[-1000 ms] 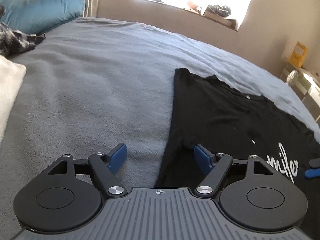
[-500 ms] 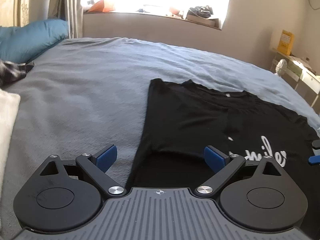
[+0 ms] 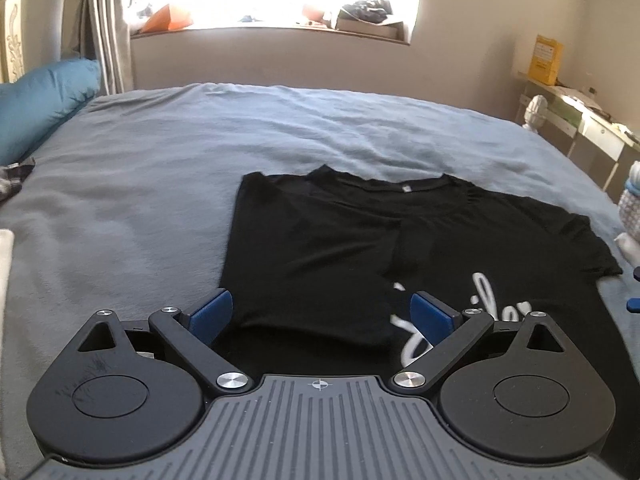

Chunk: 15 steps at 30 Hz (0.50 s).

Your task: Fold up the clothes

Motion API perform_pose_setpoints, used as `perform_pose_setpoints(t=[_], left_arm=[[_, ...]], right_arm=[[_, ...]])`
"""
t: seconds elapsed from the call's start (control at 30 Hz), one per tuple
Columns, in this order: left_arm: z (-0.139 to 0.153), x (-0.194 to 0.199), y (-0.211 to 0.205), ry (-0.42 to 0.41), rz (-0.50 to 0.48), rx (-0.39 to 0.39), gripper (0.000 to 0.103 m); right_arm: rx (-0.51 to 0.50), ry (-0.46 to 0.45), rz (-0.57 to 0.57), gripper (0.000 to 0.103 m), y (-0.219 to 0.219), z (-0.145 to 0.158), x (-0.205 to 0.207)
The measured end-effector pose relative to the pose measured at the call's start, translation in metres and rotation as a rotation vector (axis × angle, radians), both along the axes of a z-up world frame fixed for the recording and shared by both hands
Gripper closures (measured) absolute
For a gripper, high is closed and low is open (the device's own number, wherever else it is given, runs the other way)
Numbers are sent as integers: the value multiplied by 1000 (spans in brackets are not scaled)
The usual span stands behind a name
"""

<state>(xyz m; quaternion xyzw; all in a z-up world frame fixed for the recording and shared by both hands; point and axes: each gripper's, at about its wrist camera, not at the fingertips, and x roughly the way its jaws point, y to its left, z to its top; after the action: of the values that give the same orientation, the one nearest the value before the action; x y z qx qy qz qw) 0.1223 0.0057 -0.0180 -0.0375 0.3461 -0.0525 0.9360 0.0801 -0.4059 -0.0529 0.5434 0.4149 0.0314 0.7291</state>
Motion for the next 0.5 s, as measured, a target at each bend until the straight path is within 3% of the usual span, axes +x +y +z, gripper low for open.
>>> perform_pose_setpoints(t=[0.3, 0.5], left_arm=[[24, 23, -23, -1, -113, 39, 6], [24, 39, -67, 27, -245, 113, 6]], right_arm=[[-74, -14, -81, 65, -29, -2, -15], [-164, -3, -205, 65, -66, -13, -25]])
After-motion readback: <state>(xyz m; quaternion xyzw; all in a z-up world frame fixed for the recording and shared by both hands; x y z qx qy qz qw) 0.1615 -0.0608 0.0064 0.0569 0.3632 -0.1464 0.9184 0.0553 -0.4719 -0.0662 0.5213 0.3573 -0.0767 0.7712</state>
